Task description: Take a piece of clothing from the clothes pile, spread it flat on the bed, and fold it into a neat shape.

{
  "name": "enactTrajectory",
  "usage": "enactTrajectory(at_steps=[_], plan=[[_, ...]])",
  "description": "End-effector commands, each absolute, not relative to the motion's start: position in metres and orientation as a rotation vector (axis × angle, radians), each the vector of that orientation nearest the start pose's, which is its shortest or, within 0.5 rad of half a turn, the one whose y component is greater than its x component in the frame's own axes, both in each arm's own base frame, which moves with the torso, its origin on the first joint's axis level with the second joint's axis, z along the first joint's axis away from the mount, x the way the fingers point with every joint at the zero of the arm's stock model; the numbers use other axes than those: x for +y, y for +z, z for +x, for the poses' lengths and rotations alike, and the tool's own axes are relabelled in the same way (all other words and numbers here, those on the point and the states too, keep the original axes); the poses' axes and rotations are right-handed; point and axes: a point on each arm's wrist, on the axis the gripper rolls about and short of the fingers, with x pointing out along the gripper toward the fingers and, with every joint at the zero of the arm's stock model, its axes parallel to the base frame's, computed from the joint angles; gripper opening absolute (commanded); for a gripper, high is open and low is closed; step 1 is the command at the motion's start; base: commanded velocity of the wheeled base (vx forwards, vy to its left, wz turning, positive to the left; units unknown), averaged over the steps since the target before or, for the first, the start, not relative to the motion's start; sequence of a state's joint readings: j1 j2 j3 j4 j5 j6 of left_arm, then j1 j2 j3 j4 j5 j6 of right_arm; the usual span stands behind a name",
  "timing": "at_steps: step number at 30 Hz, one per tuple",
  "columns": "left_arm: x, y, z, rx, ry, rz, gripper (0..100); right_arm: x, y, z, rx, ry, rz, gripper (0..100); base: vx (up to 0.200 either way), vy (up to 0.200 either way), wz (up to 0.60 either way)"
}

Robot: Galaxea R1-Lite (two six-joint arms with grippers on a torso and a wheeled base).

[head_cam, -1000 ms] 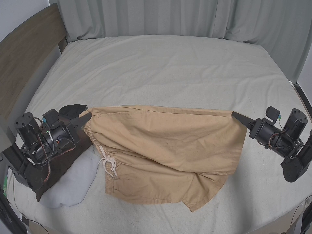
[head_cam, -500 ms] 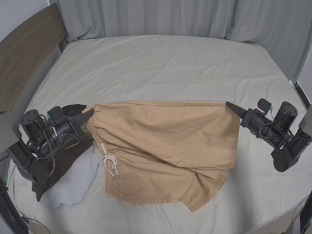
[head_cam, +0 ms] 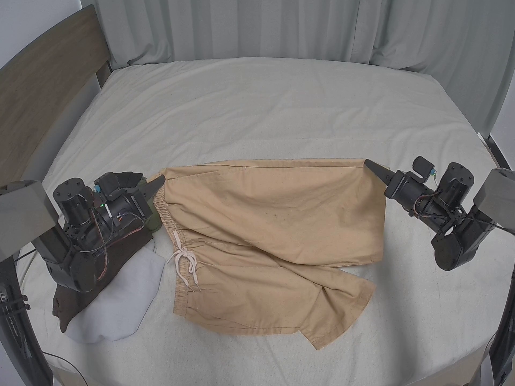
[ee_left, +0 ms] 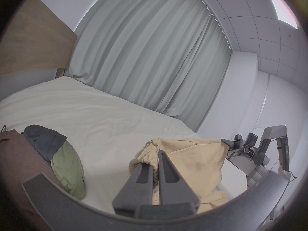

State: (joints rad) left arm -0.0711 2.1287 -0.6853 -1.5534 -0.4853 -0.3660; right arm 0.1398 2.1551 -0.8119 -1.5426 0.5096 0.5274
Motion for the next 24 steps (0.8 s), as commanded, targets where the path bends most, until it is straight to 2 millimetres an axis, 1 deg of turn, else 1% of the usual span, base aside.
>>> enactTrajectory(at_steps=[1, 2, 4, 8, 16, 24], plan=[[-0.037, 0.084, 0.37, 0.013, -0.552, -0.341, 0, 0.061, 0.105, 0.383, -0.015, 0.669, 0.472, 0, 0.0, 0.0, 0.0], [-0.038, 0.08, 0.376, 0.008, -0.544, -0.341, 0, 0.061, 0.104, 0.387, -0.021, 0.671, 0.471, 0, 0.0, 0.0, 0.0], [-0.038, 0.076, 0.381, 0.007, -0.541, -0.341, 0, 0.061, 0.102, 0.392, -0.027, 0.671, 0.469, 0, 0.0, 0.0, 0.0], [-0.039, 0.071, 0.388, 0.007, -0.54, -0.351, 0, 0.063, 0.098, 0.405, -0.046, 0.674, 0.467, 0, 0.0, 0.0, 0.0], [-0.039, 0.064, 0.402, -0.001, -0.517, -0.4, 0, 0.066, 0.084, 0.427, -0.07, 0.675, 0.464, 0, 0.0, 0.0, 0.0], [-0.039, 0.056, 0.413, -0.001, -0.496, -0.458, 0, 0.067, 0.083, 0.44, -0.096, 0.68, 0.459, 0, 0.0, 0.0, 0.0]])
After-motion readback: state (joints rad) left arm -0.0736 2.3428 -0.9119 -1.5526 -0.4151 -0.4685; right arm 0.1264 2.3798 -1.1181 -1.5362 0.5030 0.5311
